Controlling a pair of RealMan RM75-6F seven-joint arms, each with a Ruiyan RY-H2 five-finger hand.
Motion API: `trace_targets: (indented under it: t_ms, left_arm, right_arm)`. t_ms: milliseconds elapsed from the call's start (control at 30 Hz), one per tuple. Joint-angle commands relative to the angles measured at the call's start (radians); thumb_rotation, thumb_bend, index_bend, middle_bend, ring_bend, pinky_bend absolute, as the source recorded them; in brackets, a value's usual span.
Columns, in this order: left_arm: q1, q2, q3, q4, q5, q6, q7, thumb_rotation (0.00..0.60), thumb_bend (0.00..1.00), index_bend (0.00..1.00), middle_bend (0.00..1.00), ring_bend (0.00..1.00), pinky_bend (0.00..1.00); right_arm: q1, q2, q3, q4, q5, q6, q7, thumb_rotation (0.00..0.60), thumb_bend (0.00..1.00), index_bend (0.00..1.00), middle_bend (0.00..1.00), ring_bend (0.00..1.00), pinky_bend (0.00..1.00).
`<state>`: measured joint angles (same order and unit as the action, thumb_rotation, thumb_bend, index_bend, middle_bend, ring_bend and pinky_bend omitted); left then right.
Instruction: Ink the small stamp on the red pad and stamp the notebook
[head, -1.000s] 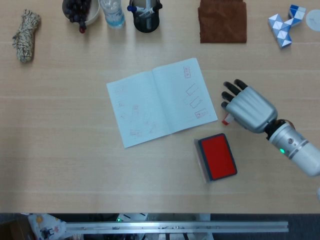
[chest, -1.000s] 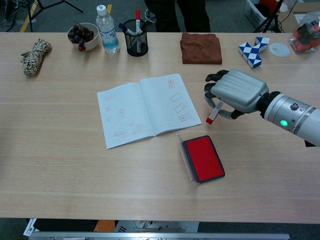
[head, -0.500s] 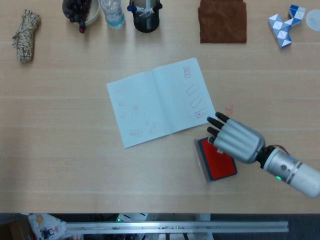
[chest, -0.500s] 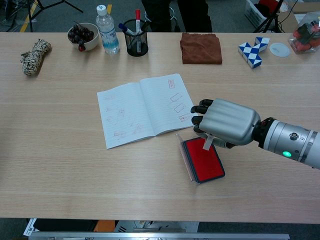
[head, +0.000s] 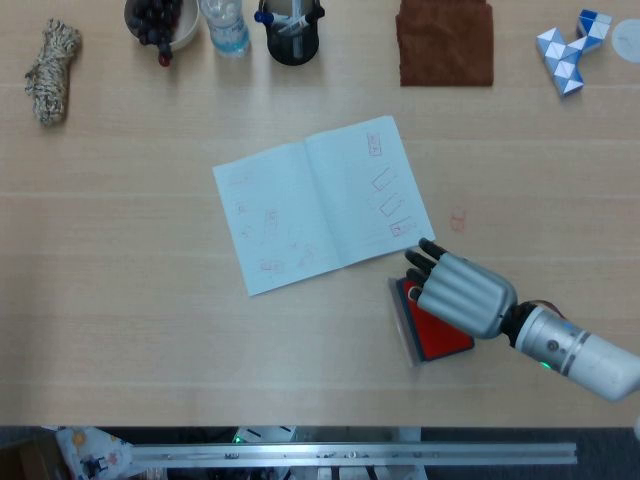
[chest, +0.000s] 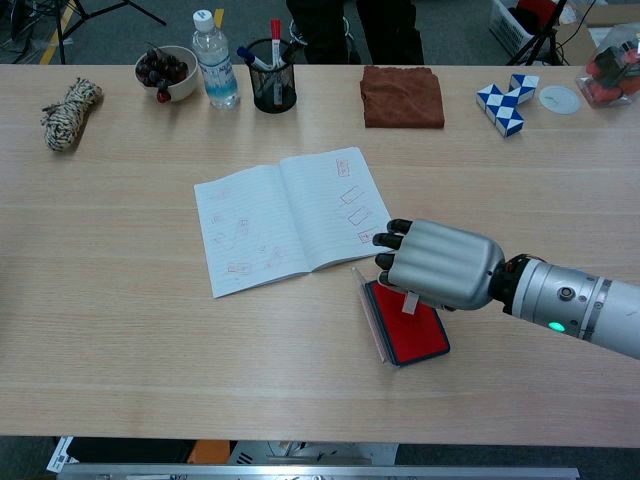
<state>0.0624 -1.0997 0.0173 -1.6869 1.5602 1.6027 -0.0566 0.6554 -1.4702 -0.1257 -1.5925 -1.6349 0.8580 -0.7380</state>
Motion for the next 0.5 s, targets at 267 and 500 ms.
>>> trace_targets:
  t_ms: [267,500]
  left_arm:
    - [0.003,0.0,-0.001,0.008,-0.003,0.002,-0.011,0.6,0.2,0.11,0.06,0.15,0.17]
    - [0.004,-0.001,-0.001,0.012,-0.004,0.002,-0.015,0.6,0.2,0.11,0.06,0.15,0.17]
  right_arm:
    - [-0.006,-0.018,-0.006,0.015,-0.006,-0.005,-0.011,0.6,0.34,0.62,0.39,0.18,0.22]
    - [-0.012,-0.024,-0.01,0.026,-0.004,-0.007,-0.009,0.6,0.33,0.63,0.4,0.18,0.22]
